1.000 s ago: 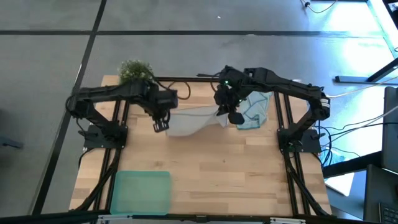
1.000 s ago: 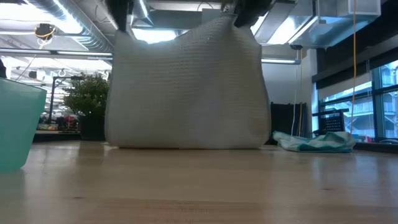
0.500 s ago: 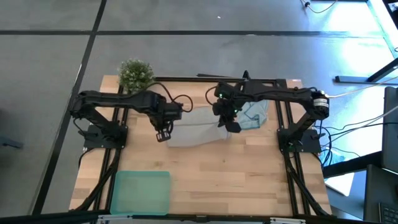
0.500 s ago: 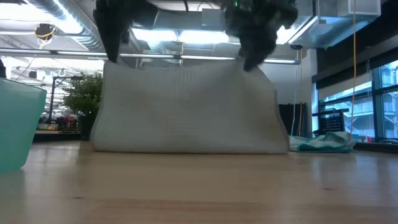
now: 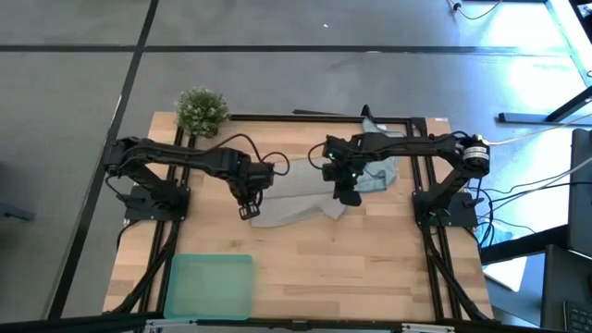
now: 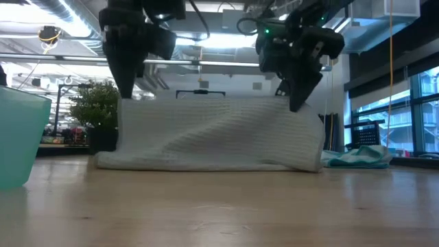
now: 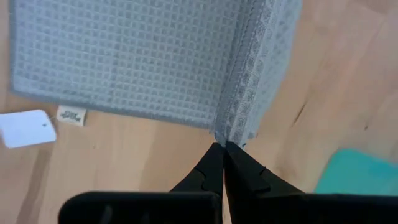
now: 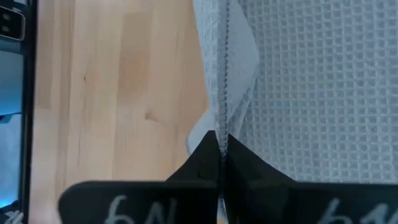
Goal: Roll microfiber towels into tight, uniform cylinder then place into a basket
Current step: Roll the gray microfiber cloth
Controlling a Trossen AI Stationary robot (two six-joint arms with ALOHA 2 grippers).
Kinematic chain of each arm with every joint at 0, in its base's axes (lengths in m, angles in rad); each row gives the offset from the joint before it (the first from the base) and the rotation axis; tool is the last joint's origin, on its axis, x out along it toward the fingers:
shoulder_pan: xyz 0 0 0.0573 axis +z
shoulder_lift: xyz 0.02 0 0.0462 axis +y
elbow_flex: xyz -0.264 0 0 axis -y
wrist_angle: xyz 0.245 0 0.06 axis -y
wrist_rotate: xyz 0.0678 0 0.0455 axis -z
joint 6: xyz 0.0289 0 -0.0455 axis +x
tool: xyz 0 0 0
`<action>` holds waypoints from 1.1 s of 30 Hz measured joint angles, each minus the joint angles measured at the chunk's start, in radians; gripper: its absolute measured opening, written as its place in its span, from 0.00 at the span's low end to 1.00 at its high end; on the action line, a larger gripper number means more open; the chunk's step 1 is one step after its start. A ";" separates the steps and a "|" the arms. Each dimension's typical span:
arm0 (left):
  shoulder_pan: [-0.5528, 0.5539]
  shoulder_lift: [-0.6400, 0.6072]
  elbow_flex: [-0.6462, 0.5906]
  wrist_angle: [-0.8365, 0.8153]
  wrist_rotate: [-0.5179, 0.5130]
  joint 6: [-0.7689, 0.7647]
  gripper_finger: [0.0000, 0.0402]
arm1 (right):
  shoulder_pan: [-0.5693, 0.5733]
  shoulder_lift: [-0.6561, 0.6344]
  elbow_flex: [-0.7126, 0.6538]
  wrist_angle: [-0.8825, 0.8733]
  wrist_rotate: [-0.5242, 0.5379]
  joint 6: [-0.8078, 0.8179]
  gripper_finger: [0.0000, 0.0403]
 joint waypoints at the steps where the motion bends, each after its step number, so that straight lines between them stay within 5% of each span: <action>1: 0.000 0.000 -0.012 0.015 -0.003 0.000 0.00 | 0.000 0.000 -0.005 0.004 0.018 -0.001 0.00; 12: 0.088 -0.001 -0.003 -0.037 -0.191 -0.003 0.00 | -0.095 -0.001 -0.007 0.084 0.179 -0.064 0.01; 33: 0.194 0.000 -0.008 0.015 -0.260 0.029 0.00 | -0.155 0.055 -0.007 0.257 0.284 -0.236 0.01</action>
